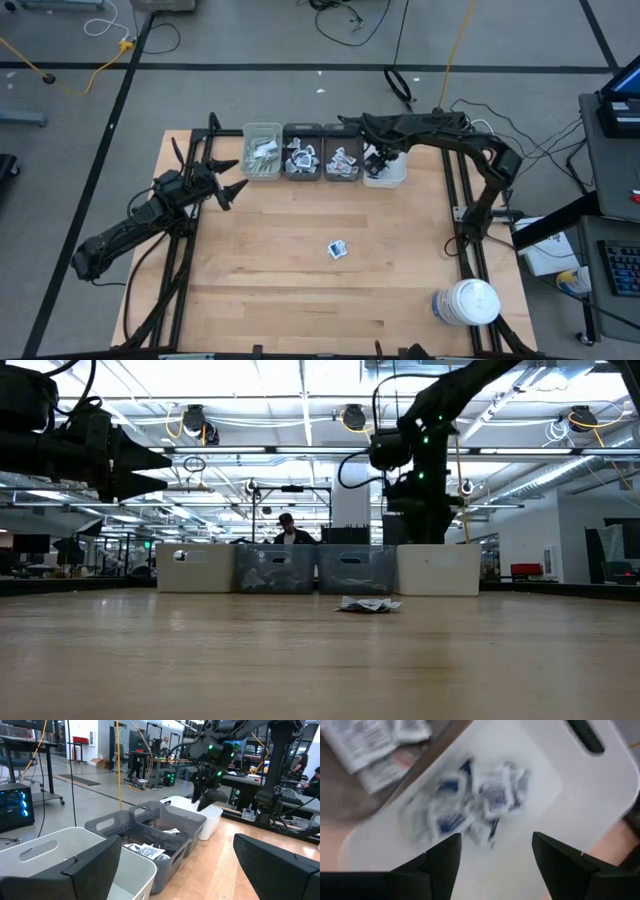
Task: Pick & Place First Aid Supplies
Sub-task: Put the alcohol pad into the white bin
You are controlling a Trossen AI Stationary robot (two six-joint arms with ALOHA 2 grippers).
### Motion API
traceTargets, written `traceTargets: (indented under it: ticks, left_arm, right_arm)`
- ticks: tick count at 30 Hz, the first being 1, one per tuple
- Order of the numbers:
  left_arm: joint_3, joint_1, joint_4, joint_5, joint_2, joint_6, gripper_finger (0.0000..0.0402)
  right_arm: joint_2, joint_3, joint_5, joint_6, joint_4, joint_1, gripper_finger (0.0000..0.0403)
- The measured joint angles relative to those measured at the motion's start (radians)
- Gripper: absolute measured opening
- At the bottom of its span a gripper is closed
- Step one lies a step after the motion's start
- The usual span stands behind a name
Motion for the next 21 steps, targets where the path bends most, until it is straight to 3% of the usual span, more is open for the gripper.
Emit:
traceTargets:
  ticks: [6,13,21]
  left_arm:
    - [0.000,0.000,0.000,0.000,0.000,0.000,0.0392]
    - [0.000,0.000,0.000,0.000,0.000,0.000,0.0392]
    - [0.000,0.000,-0.001,0.000,0.000,0.000,0.0392]
  right_arm:
    - [-0.059,0.042,-0.081,0.039,-0.136,0.039,0.0231]
    - [-0.144,0.049,-0.075,0.284,-0.292,0.105,0.0227]
    - [-0.151,0.049,-0.071,0.402,-0.269,0.267,0.0226]
